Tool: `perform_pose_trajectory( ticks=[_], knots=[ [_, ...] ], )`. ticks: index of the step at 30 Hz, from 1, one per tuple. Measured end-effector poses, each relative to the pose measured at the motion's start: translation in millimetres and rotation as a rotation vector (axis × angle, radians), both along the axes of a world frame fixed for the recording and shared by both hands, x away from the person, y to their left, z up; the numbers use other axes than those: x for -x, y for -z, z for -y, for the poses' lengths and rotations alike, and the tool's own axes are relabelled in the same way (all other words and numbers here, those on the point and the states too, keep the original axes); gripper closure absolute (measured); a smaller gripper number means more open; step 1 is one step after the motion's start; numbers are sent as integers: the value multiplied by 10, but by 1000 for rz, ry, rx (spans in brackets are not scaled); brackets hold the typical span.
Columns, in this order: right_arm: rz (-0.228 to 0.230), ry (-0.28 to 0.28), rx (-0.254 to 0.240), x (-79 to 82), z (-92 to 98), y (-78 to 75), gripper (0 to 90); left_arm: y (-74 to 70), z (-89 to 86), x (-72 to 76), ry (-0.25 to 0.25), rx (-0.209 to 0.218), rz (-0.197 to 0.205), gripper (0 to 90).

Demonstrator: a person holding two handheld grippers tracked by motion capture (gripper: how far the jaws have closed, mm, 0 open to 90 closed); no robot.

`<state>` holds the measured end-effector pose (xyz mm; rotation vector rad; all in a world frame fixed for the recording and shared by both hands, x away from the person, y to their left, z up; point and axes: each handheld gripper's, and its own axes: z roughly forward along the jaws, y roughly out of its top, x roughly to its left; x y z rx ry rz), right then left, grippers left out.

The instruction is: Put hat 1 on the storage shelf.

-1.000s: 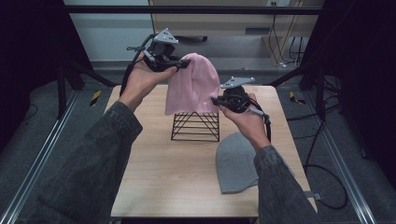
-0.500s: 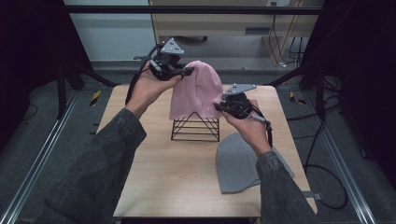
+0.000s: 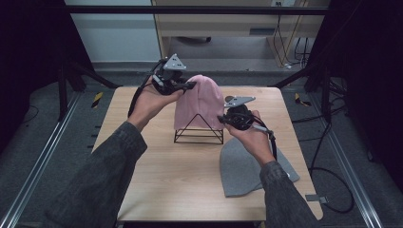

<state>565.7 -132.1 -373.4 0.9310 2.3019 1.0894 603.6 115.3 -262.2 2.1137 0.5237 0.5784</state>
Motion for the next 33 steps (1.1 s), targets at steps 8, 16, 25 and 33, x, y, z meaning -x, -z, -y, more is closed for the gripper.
perform_pose_trajectory(
  ticks=[8,16,25,33],
  knots=[
    [-31,-1,20,-12,-8,132,835,143,-19,33,0,-11,-12,781],
    [-61,-7,43,-17,-29,228,833,254,4,77,11,-20,-33,781],
    [-103,17,28,6,35,354,745,347,42,115,21,-24,-62,783],
    [-101,81,47,144,294,327,521,475,66,136,18,-27,-76,783]
  ],
)
